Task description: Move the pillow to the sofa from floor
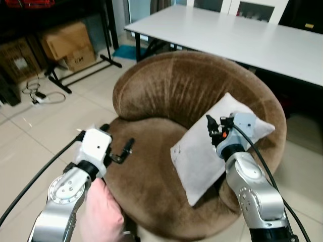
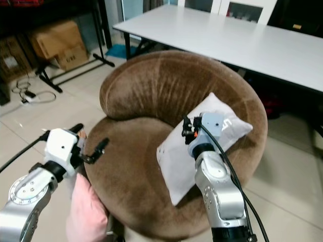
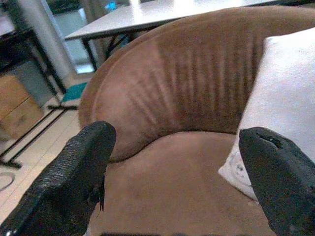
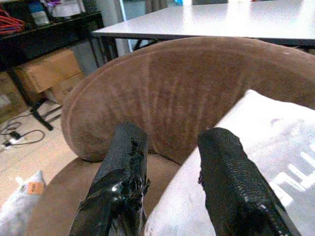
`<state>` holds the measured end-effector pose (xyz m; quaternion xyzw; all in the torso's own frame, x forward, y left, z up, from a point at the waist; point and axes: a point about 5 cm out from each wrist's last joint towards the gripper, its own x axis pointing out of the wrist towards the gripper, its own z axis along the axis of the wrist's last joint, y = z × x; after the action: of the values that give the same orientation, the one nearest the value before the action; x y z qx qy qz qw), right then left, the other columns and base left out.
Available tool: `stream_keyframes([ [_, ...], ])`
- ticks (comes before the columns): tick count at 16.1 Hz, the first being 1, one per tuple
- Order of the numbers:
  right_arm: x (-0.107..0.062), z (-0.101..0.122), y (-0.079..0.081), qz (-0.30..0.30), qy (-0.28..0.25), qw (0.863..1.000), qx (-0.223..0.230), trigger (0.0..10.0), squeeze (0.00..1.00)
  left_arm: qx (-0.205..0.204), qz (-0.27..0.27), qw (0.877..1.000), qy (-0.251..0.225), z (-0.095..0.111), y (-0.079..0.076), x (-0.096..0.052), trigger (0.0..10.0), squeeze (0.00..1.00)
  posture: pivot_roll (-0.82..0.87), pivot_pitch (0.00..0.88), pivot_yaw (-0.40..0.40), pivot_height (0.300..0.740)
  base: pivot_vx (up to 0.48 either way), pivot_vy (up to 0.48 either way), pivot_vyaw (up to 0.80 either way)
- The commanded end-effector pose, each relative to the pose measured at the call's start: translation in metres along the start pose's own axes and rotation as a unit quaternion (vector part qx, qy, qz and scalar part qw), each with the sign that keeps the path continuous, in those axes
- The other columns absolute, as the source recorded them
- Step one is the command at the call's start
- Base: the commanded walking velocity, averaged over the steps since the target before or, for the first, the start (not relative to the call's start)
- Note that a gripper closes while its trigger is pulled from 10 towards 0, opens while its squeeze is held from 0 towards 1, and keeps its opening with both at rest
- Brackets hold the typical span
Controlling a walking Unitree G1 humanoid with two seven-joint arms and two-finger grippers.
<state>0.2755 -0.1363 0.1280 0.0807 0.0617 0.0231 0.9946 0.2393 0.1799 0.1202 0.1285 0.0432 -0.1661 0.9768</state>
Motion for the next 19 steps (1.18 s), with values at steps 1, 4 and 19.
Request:
stream_keyframes([
  [1, -0.004, 0.0, -0.005, -0.013, 0.01, 1.0, 0.005, 10.0, 0.0, 0.004, 0.021, 1.0, 0.006, -0.002, 0.004, -0.005, 10.0, 0.0, 0.0, 0.0, -0.01, 0.74, -0.296, 0.0, 0.0],
  [4, -0.005, 0.0, -0.005, 0.0, 0.027, 1.0, -0.012, 10.0, 0.0, 0.005, 0.027, 1.0, 0.008, -0.004, 0.004, -0.008, 10.0, 0.0, 0.02, 0.0, -0.02, 0.74, -0.282, 0.0, 0.0],
  [19, -0.01, 0.001, -0.003, 0.047, 0.033, 0.995, -0.079, 10.0, 0.0, 0.026, 0.119, 0.993, 0.006, -0.007, 0.012, -0.018, 10.0, 0.0, 0.03, 0.0, -0.04, 0.74, -0.052, 0.0, 0.43],
])
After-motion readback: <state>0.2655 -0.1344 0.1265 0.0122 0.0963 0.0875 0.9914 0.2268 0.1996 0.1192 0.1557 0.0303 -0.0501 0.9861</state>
